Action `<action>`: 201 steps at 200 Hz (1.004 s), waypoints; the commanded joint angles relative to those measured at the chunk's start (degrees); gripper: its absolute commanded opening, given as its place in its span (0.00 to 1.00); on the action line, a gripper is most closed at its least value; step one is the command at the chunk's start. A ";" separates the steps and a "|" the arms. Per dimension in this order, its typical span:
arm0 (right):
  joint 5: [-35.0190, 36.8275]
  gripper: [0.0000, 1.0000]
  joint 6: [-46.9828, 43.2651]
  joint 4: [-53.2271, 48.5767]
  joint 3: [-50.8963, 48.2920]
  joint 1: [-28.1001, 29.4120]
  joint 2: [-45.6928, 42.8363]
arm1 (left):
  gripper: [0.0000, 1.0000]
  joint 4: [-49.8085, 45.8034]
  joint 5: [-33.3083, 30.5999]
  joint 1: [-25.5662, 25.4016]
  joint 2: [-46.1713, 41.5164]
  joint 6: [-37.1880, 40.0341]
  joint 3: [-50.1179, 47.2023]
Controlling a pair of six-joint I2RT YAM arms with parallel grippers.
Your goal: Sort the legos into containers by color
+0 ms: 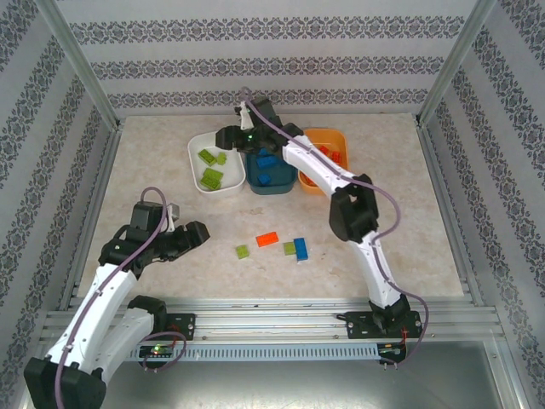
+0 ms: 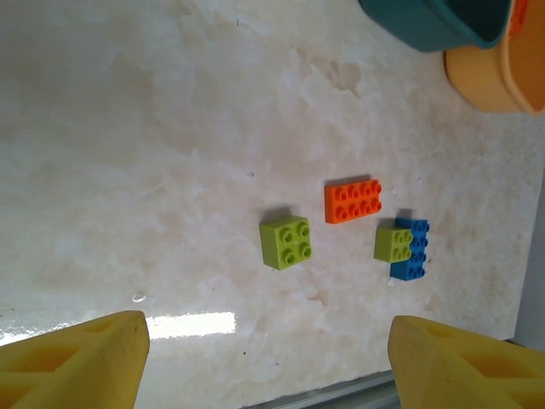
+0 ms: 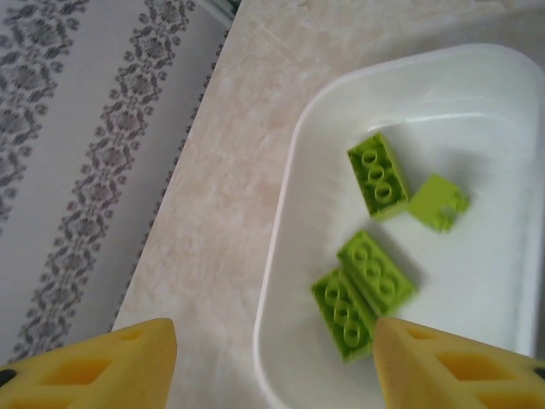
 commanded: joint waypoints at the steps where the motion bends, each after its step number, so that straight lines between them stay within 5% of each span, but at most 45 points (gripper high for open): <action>1: 1.67 0.65 -5.31 2.42 -11.76 0.32 -13.84 | 0.75 0.46 -5.01 -4.52 2.51 0.46 1.49; 36: 6.41 0.71 -7.48 0.89 -35.14 -1.03 -32.00 | 0.79 1.97 -12.29 -13.87 11.86 -0.02 4.63; 101: 11.04 0.77 -6.20 -4.44 -66.97 -3.06 -56.30 | 0.91 4.61 -17.01 -23.51 27.29 -0.86 10.15; 118: 13.19 0.78 -5.31 -5.18 -72.06 -3.17 -59.91 | 1.00 5.04 -17.87 -25.61 30.94 -1.59 11.53; 153: 19.86 0.80 -2.81 -9.07 -77.59 -3.15 -62.09 | 1.00 4.25 -20.69 -29.57 37.89 -3.73 15.41; 201: 18.56 0.81 -2.36 -7.31 -81.70 -3.06 -61.06 | 1.00 4.61 -22.04 -31.43 44.29 -5.31 17.49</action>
